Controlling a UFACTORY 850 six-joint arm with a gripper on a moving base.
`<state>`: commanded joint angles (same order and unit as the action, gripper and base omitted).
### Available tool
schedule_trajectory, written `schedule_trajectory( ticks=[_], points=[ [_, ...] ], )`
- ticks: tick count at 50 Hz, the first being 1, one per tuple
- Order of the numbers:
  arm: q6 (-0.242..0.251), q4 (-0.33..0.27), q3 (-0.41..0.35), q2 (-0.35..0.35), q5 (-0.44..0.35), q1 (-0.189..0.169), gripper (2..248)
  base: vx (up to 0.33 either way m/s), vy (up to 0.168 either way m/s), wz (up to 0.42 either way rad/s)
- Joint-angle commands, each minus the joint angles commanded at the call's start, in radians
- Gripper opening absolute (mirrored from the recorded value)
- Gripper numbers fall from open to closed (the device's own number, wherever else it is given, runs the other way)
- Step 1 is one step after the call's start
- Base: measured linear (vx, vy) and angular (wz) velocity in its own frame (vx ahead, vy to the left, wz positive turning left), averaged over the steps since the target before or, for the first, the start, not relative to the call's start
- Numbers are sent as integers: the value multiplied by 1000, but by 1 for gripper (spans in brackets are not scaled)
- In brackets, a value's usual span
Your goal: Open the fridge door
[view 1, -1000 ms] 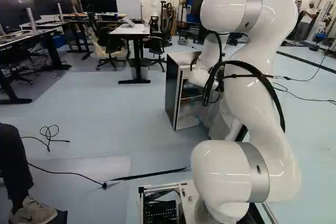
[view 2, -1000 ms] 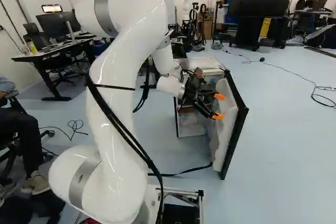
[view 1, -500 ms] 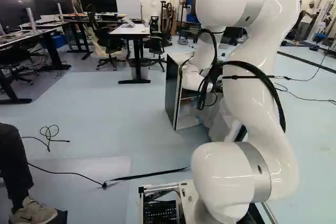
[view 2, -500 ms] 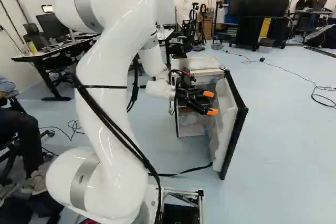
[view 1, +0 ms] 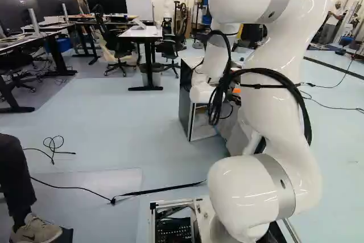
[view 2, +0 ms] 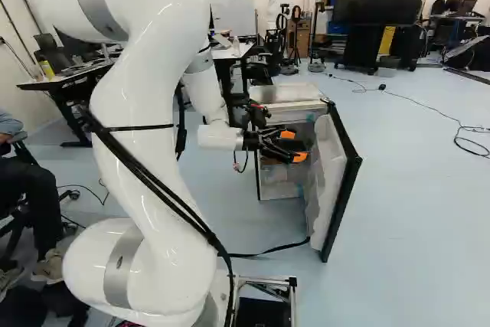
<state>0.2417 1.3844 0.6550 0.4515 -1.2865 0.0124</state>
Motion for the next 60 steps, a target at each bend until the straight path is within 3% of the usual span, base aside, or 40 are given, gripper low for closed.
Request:
schedule_trajectory(
  ticks=[30,60],
  points=[
    [-6,-38,-17,-21,11,1,247,0,0,0],
    [-31,-176,-73,-93,52,0,247,0,0,0]
  ],
)
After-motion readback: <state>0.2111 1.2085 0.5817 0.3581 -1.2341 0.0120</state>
